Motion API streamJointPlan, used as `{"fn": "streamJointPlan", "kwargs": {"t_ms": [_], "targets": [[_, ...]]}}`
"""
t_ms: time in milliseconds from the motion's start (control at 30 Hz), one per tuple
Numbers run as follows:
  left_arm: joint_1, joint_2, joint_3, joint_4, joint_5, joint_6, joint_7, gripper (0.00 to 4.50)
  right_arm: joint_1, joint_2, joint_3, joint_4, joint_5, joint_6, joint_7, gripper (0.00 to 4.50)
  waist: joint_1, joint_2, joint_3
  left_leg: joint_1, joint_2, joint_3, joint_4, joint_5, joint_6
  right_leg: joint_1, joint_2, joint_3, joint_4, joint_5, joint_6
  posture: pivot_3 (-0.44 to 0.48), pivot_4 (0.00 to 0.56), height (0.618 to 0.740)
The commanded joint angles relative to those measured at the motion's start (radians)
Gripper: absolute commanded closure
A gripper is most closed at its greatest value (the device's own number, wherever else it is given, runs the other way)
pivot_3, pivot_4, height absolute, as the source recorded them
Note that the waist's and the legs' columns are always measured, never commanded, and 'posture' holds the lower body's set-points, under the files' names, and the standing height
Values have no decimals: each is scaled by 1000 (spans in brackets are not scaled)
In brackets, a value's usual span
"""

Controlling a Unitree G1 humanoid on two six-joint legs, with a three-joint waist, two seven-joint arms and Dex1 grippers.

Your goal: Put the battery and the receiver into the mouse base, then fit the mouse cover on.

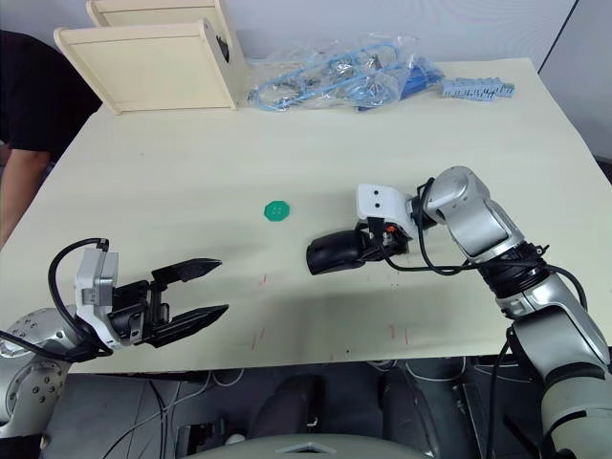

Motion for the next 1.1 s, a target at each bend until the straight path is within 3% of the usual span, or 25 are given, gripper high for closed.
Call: {"fn": "streamJointPlan", "kwargs": {"t_ms": [33, 1100], "targets": [[10, 7, 25, -35, -9, -13, -4, 0, -34, 0, -1, -11, -6, -16, 8, 1344, 0, 0, 0, 0, 0, 0, 0, 0, 0, 0, 0, 0, 0, 0, 0, 0, 150, 740], [47, -5, 31, -58, -13, -21, 12, 0, -71, 48, 41, 16, -60, 5, 13, 1344, 0, 0, 0, 0, 0, 0, 0, 0, 0, 0, 0, 0, 0, 0, 0, 0, 150, 740]]}}
